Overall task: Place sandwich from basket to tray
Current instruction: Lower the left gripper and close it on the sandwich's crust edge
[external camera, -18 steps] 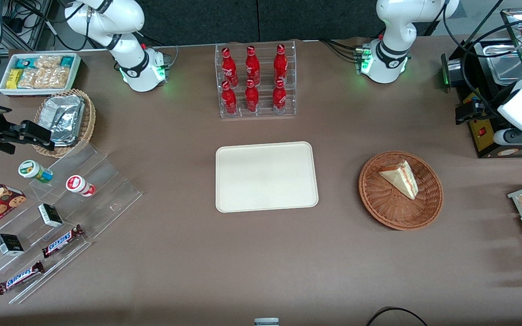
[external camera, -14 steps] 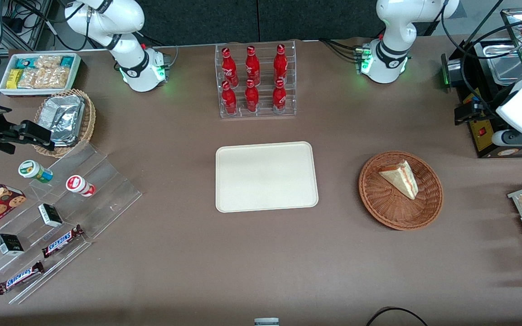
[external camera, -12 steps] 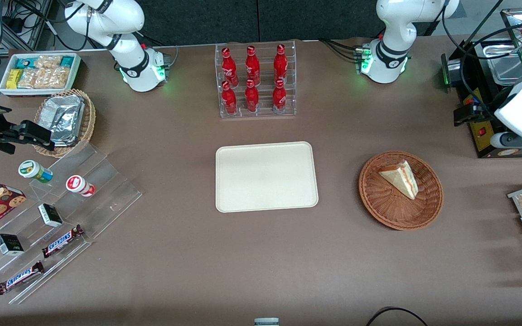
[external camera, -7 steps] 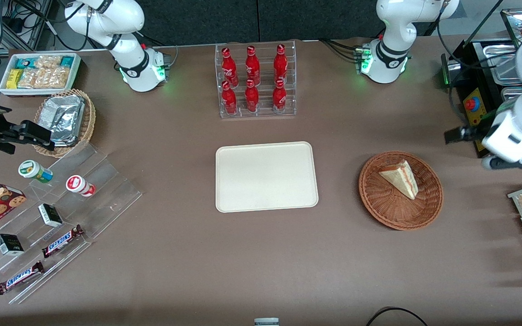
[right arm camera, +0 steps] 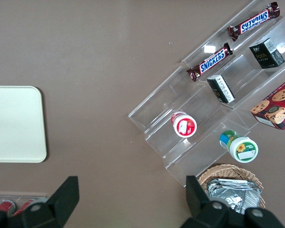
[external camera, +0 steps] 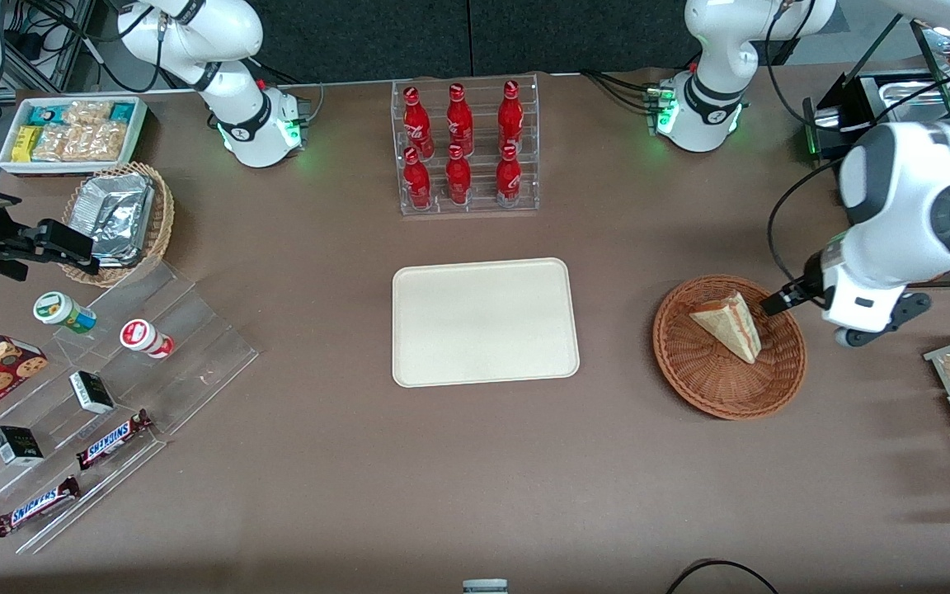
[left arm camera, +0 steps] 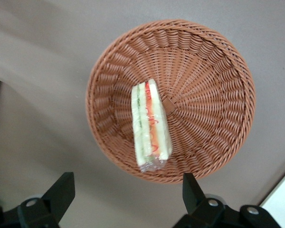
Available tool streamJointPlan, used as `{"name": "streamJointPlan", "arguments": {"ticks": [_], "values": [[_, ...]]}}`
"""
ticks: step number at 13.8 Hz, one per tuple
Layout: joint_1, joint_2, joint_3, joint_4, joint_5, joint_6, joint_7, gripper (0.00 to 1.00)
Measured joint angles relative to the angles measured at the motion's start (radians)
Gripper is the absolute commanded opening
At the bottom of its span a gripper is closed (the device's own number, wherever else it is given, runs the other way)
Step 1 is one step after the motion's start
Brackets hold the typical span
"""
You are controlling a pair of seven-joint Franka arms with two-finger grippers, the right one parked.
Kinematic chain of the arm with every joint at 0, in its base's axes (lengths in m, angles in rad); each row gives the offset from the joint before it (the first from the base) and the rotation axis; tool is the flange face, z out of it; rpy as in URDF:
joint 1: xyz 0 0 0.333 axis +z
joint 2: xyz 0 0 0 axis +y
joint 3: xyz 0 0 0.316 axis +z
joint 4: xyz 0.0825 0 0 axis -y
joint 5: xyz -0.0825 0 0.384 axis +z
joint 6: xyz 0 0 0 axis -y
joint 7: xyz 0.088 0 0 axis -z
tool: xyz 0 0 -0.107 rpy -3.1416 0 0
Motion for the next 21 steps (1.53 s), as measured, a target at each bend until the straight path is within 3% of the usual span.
{"name": "streamJointPlan", "arguments": {"ticks": [5,17,18,20,21], "values": [[-0.046,-0.012,-0.001,-0.187,0.000,0.216,-0.138,1.00],[-0.045,0.026,0.003,-0.389,0.000,0.564,-0.236,0.97],[-0.045,0.033,0.004,-0.389,0.000,0.575,-0.238,0.81],[-0.044,0.044,0.008,-0.391,0.000,0.589,-0.243,0.39],[-0.044,0.049,0.009,-0.391,0.000,0.597,-0.252,0.24]]}}
